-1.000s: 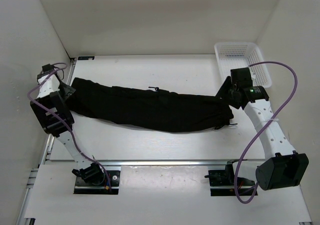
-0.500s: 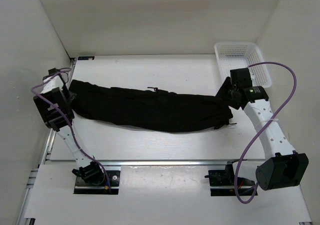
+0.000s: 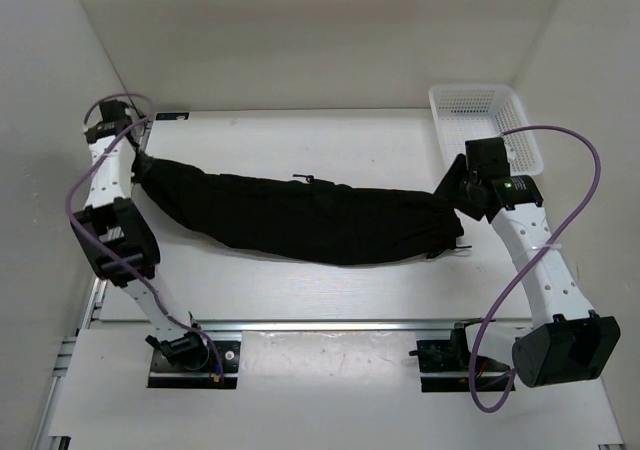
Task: Fold and stack the trousers
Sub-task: Fold the trousers
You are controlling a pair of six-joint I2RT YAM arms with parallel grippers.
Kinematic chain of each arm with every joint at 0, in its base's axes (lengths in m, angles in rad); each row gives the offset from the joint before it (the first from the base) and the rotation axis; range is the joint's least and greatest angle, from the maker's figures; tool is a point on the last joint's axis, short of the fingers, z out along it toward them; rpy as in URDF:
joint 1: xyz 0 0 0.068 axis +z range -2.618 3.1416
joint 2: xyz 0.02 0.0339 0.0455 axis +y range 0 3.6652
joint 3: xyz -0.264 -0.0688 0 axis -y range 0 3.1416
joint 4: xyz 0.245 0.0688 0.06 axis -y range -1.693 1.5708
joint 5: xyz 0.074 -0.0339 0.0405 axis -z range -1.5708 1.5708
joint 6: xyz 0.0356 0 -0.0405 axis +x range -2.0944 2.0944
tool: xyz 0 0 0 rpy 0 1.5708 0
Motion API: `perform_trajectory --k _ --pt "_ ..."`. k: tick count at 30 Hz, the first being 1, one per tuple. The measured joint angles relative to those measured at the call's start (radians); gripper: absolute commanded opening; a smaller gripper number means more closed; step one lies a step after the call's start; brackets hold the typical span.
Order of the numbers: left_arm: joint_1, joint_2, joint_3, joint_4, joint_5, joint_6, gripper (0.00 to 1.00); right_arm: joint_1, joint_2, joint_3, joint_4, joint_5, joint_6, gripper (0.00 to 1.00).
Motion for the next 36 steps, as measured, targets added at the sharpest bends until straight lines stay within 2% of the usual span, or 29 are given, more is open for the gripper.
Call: perform_trajectory --k 3,6,8,11,13,15,16,18,19,20,21,22,26,27,28,31,32,34,36 --pt "-0.109 -0.136 -0.001 -0.002 -0.039 0.013 0.11 -0.004 -0.013 0.000 -0.003 0.000 0.000 0.68" --pt "-0.282 -0.237 -0.028 0.001 -0.094 0.017 0.11 -0.011 -0.024 0.000 -0.004 0.000 -0.001 0.68" --pt "-0.437 -0.276 -0.079 -0.003 -0.135 0.003 0.11 -0.016 -0.034 -0.004 -0.003 0.000 -0.001 0.68" --pt "-0.659 -0.274 -0.164 -0.030 -0.159 -0.040 0.18 -0.024 -0.053 -0.028 -0.002 0.000 -0.001 0.68" --pt "-0.804 -0.239 -0.209 -0.066 -0.166 -0.075 0.39 -0.031 -0.060 -0.043 -0.003 0.000 -0.001 0.68" --pt "-0.937 -0.183 -0.217 -0.113 -0.187 -0.108 0.70 -0.035 -0.063 -0.055 -0.003 0.000 -0.004 0.68" --pt "-0.995 -0.153 -0.209 -0.144 -0.200 -0.122 0.90 -0.037 -0.064 -0.060 -0.003 0.000 -0.005 0.68" --pt "-1.084 -0.087 -0.160 -0.227 -0.232 -0.154 0.91 -0.042 -0.066 -0.066 -0.003 -0.003 -0.008 0.68" --pt "-1.109 -0.063 -0.128 -0.256 -0.246 -0.165 0.85 -0.043 -0.068 -0.068 -0.003 -0.005 -0.011 0.68" --pt "-1.122 -0.046 -0.089 -0.288 -0.262 -0.171 0.68 -0.043 -0.069 -0.069 -0.003 -0.005 -0.014 0.68" --pt "-1.125 -0.037 -0.048 -0.312 -0.275 -0.176 0.59 -0.045 -0.073 -0.072 -0.001 -0.005 -0.016 0.68" --pt "-1.121 -0.036 -0.010 -0.326 -0.292 -0.178 0.54 -0.048 -0.077 -0.076 -0.002 -0.008 -0.018 0.68" --pt "-1.060 -0.094 0.046 -0.339 -0.322 -0.163 0.54 -0.061 -0.095 -0.081 -0.002 -0.011 -0.026 0.68" --pt "-1.023 -0.123 0.022 -0.328 -0.319 -0.161 0.55 -0.065 -0.101 -0.082 -0.002 -0.011 -0.027 0.68" --pt "-0.976 -0.156 -0.017 -0.314 -0.308 -0.157 0.64 -0.068 -0.109 -0.085 -0.001 -0.011 -0.029 0.70" --pt "-0.765 -0.252 -0.171 -0.260 -0.248 -0.120 0.80 -0.074 -0.127 -0.098 -0.002 -0.017 -0.036 0.70" --pt "-0.697 -0.270 -0.212 -0.243 -0.227 -0.108 0.93 -0.077 -0.127 -0.101 -0.002 -0.021 -0.039 0.70" --pt "-0.564 -0.286 -0.275 -0.208 -0.179 -0.080 0.97 -0.081 -0.127 -0.107 -0.001 -0.031 -0.045 0.70" --pt "-0.489 -0.276 -0.309 -0.173 -0.137 -0.061 0.97 -0.082 -0.127 -0.112 -0.001 -0.042 -0.047 0.70"
